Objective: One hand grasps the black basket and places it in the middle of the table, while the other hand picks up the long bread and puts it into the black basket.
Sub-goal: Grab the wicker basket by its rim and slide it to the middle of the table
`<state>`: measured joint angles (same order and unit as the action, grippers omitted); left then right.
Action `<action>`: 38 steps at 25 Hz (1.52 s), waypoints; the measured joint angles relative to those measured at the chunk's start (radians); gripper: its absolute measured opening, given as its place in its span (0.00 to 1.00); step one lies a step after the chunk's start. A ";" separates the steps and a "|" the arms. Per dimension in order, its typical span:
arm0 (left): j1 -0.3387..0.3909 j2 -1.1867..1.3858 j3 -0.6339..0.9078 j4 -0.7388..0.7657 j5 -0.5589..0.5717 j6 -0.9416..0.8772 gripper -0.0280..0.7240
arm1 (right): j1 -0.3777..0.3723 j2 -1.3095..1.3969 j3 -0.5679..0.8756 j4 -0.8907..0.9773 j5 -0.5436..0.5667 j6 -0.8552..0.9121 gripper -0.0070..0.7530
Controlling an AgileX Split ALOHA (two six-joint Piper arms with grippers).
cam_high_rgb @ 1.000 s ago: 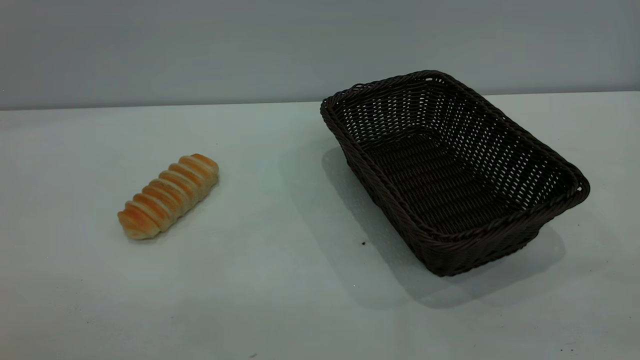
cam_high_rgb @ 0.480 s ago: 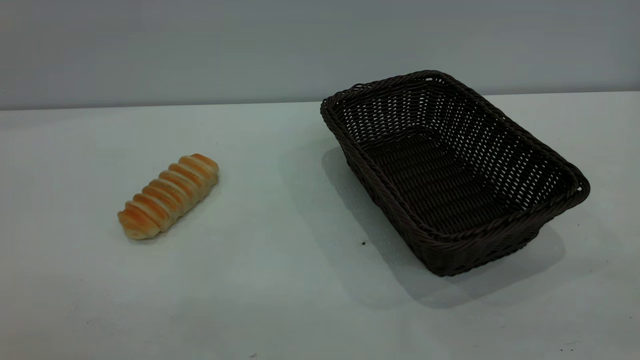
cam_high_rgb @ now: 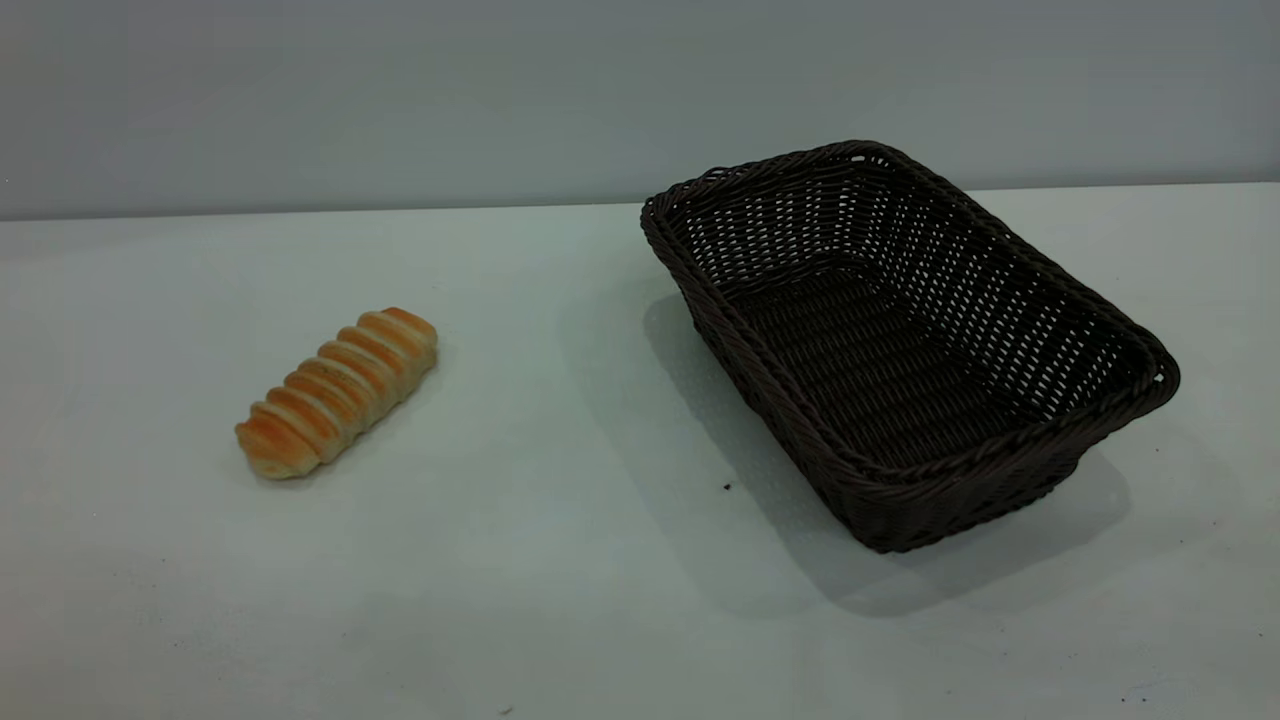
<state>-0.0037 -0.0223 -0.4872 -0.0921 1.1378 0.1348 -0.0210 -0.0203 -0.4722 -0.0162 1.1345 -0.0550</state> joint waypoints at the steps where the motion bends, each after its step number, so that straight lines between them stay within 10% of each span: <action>1: 0.000 0.000 0.000 0.000 0.000 0.000 0.67 | 0.000 0.000 0.000 0.000 0.000 0.000 0.56; 20: 0.000 0.000 -0.003 0.001 -0.012 0.002 0.67 | 0.000 0.001 -0.001 0.080 -0.004 -0.016 0.56; 38: 0.000 0.409 -0.018 -0.065 -0.221 -0.044 0.67 | 0.002 0.736 -0.008 0.650 -0.174 -0.571 0.57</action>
<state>-0.0037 0.3868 -0.5056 -0.1568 0.9164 0.0910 -0.0187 0.7159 -0.4805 0.6342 0.9607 -0.6256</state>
